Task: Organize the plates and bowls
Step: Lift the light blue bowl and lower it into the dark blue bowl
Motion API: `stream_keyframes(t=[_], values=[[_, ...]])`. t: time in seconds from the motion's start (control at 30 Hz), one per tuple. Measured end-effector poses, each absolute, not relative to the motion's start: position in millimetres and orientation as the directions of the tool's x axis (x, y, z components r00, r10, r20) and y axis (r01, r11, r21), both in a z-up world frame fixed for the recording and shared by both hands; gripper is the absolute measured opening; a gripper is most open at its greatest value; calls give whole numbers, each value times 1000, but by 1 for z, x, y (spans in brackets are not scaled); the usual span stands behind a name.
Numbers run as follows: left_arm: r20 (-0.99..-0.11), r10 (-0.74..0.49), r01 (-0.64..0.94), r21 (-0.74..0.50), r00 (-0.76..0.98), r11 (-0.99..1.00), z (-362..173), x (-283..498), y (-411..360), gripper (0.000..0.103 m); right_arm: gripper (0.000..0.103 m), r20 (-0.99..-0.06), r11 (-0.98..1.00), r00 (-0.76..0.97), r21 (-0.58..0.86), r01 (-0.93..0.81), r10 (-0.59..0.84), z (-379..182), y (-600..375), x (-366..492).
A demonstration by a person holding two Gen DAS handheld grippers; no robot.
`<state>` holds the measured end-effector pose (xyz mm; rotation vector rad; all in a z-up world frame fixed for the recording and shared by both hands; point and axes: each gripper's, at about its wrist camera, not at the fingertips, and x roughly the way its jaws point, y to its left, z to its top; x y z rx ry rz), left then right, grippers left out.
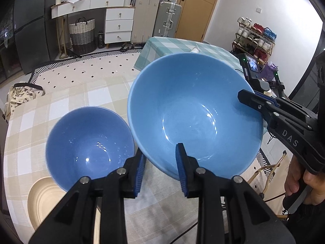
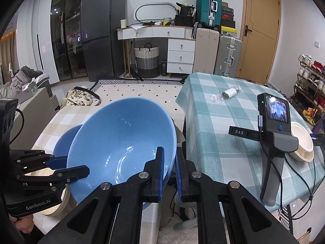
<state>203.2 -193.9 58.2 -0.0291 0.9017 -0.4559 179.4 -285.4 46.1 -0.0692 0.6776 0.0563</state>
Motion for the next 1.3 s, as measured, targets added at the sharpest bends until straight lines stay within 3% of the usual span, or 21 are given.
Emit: stream_keyframes(t=[1.3], values=[[-717,-312,251,-194,624,948,73,196,-105,27,13,-573,979,807,-39,-202,144,63,-197,189]])
